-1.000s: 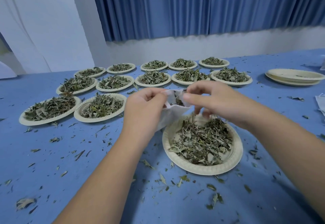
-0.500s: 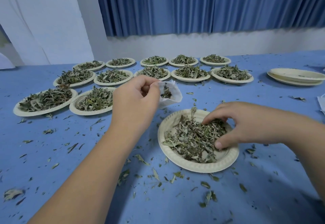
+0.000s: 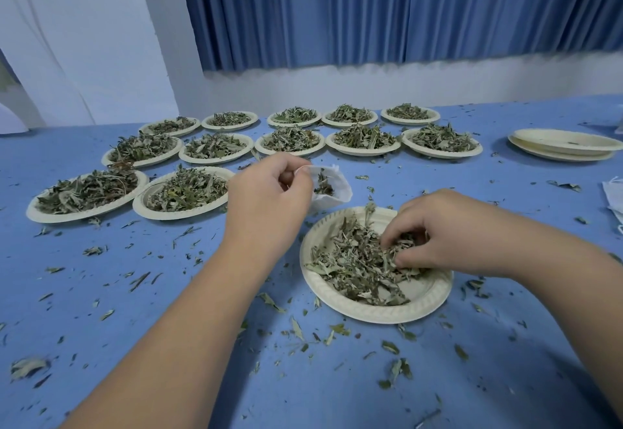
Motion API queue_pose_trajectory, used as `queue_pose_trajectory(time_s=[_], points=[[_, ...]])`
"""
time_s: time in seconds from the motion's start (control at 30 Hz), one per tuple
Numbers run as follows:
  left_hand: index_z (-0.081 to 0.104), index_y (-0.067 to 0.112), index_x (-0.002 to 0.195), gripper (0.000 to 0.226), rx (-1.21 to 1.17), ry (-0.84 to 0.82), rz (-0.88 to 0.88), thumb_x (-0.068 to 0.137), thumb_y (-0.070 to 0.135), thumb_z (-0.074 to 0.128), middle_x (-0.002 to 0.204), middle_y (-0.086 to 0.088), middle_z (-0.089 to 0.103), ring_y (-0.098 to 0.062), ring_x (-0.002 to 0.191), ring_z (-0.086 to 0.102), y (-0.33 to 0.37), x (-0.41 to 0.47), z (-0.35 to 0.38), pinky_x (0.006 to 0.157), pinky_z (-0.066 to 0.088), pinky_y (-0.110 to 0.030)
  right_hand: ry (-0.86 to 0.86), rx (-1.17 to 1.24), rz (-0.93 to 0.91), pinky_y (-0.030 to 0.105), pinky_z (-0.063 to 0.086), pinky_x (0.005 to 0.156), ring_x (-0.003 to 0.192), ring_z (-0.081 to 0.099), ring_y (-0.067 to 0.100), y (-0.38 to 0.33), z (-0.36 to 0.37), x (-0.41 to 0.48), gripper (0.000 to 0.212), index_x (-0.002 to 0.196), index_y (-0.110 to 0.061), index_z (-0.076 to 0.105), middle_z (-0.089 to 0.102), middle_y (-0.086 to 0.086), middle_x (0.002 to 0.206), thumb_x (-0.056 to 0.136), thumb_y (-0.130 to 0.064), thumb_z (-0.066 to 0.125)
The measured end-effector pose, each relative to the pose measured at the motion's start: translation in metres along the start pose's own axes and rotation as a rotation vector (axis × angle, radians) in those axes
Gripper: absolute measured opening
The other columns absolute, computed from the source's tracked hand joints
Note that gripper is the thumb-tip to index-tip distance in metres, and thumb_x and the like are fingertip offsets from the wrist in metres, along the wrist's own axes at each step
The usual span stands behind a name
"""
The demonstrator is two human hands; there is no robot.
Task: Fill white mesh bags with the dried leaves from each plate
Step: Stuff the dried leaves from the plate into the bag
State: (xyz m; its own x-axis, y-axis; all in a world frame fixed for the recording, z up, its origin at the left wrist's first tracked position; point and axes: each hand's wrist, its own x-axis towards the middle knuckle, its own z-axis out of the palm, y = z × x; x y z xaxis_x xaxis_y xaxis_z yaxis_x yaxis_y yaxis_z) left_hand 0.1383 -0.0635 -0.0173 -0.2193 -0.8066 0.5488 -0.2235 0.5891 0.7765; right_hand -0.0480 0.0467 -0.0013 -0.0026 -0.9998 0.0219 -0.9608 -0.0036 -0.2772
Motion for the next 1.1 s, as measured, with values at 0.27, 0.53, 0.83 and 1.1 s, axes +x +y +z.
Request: queue_pose_trajectory(time_s=[0.27,0.53,0.83,1.1], points=[[0.072,0.023,0.081,0.016,0.043,-0.053,0.006,0.092,0.019,0.061,0.058,0.005,0.059,-0.004,0.050,0.045,0.002,-0.002,0.001,0.049,0.038,-0.018,0.027,0.213,-0.008,0.040,0.052,0.071,0.072,0.061,0.020,0.004,-0.013,-0.006,0.010,0.080,-0.051,0.068,0.069,-0.013,0.084,0.072,-0.046,0.069],[0.072,0.019,0.081,0.017,0.124,-0.099,0.030,0.093,0.019,0.060,0.053,0.009,0.054,-0.004,0.049,0.044,0.004,-0.004,0.005,0.051,0.034,-0.017,0.240,0.421,-0.035,0.028,0.048,0.063,0.067,0.061,0.019,0.001,-0.024,-0.012,0.012,0.077,-0.046,0.072,0.071,-0.005,0.076,0.066,-0.042,0.070],[0.075,0.021,0.085,0.015,0.210,-0.196,0.152,0.091,0.017,0.061,0.049,0.017,0.049,0.002,0.052,0.050,0.010,-0.011,0.011,0.050,0.037,-0.011,0.352,0.346,-0.072,0.011,0.042,0.061,0.064,0.057,0.002,-0.013,-0.014,-0.009,0.009,0.074,-0.037,0.074,0.067,-0.015,0.080,0.071,-0.028,0.074],[0.075,0.021,0.084,0.012,0.217,-0.276,0.165,0.088,0.018,0.064,0.053,0.018,0.051,0.008,0.054,0.049,0.018,-0.018,0.018,0.052,0.035,-0.008,0.391,0.037,-0.019,0.015,0.040,0.071,0.078,0.054,0.002,-0.028,0.000,-0.003,0.016,0.091,-0.031,0.076,0.062,-0.012,0.084,0.077,-0.028,0.069]])
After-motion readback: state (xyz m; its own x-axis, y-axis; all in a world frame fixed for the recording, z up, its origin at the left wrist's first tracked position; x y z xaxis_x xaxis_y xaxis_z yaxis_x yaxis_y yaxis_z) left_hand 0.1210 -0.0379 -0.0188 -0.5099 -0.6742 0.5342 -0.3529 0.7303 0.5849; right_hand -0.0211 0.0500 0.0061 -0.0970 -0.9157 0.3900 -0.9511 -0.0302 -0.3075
